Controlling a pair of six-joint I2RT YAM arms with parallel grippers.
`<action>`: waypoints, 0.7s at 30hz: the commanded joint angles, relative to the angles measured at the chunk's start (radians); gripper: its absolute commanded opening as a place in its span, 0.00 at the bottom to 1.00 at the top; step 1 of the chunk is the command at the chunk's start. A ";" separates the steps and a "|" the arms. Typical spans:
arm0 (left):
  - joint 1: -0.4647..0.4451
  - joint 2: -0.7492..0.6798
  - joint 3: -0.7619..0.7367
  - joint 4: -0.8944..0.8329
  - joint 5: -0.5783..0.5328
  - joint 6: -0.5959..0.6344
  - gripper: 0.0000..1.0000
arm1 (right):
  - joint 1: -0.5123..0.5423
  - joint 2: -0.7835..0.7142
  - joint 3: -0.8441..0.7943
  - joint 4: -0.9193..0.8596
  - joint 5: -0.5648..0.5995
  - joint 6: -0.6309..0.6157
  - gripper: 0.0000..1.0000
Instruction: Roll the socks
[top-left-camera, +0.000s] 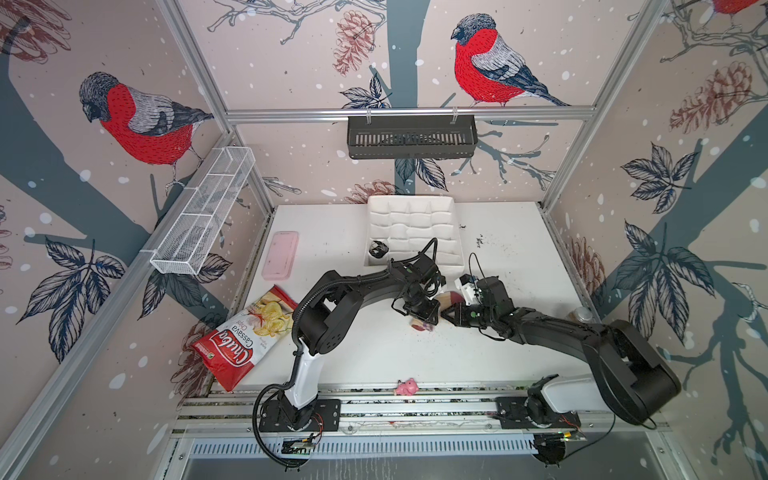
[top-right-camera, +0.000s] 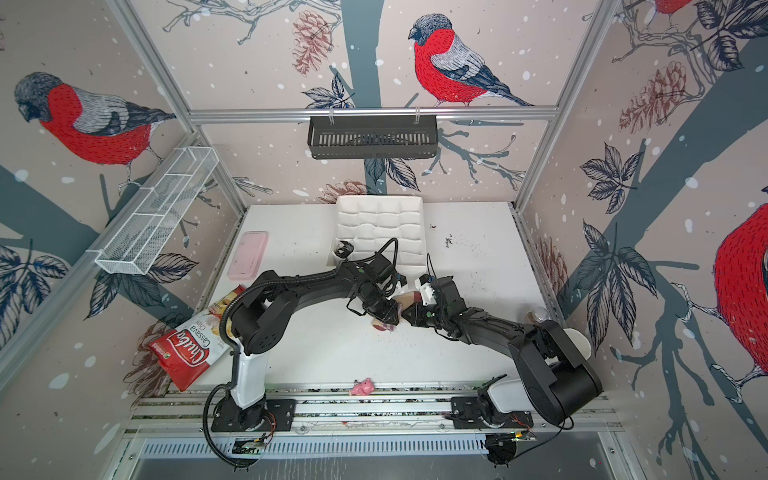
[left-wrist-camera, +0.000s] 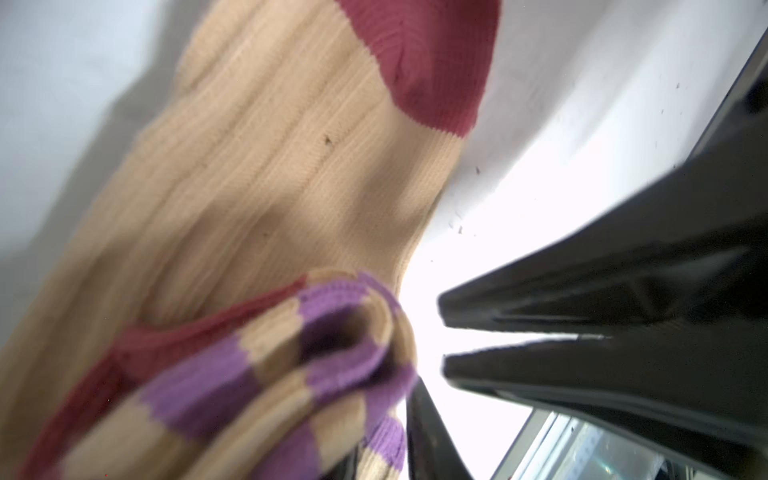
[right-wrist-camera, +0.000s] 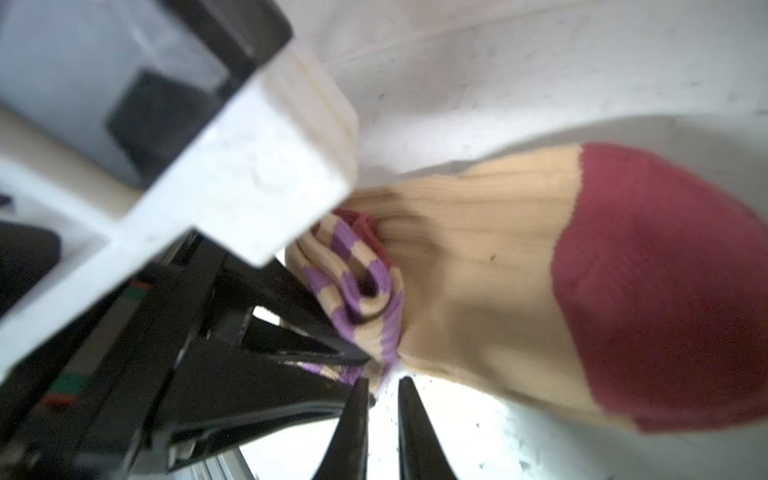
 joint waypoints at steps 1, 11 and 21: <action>0.011 -0.022 -0.018 0.089 -0.002 -0.028 0.22 | -0.008 -0.010 -0.007 0.015 -0.055 -0.004 0.20; 0.028 -0.034 -0.047 0.124 0.041 -0.020 0.21 | -0.021 0.037 0.013 0.108 -0.085 0.008 0.32; 0.036 -0.044 -0.053 0.126 0.066 -0.003 0.22 | -0.019 0.150 0.093 0.140 -0.048 -0.008 0.37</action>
